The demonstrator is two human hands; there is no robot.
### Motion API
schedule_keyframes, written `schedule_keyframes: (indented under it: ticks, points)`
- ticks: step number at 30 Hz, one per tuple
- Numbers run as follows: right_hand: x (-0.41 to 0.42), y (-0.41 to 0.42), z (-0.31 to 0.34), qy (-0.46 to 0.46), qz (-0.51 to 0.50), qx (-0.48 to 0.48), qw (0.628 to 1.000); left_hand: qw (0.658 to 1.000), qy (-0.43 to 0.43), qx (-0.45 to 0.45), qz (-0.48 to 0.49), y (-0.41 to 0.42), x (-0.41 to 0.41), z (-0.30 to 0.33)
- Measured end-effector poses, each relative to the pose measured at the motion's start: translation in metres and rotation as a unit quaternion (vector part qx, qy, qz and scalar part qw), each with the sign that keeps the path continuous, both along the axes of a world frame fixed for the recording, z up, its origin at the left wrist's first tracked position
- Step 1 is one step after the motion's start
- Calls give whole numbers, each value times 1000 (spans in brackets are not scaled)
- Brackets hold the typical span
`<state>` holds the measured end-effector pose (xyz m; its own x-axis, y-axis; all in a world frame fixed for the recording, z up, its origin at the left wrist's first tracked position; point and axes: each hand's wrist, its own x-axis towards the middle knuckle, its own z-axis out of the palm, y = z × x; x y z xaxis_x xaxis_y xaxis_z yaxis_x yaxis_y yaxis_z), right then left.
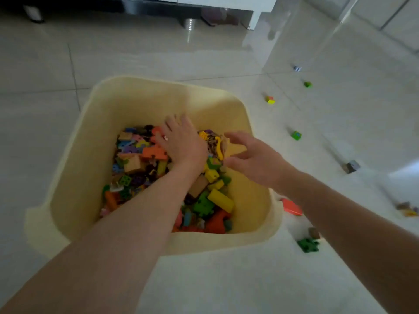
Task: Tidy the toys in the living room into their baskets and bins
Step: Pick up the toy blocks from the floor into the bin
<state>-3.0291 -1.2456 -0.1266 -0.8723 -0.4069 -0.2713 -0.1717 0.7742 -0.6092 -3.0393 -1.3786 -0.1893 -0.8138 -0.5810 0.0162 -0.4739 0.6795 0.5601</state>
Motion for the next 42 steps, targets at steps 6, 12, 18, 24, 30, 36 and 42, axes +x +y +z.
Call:
schedule_keyframes:
  ticks: [6,12,18,24,30,36,42]
  points:
    - [-1,134,50,108,-56,89,989,970,162,-20,-180,90,-9,47]
    - [31,275,40,4,-103,240,965,906,73,-50,-414,197,11,46]
    - [66,374,0,-73,-105,253,959,852,-200,-85,-476,274,34,-15]
    - [98,479,-46,-100,-233,168,952,853,-176,-234,-433,335,48,-68]
    - [109,535,-71,-124,-226,194,947,837,9,-265,-479,372,44,-96]
    - [87,557,-96,-111,-308,115,938,934,-54,294,-194,421,22,-61]
    - [46,536,-110,-138,-257,120,949,917,-149,-18,-369,449,22,-50]
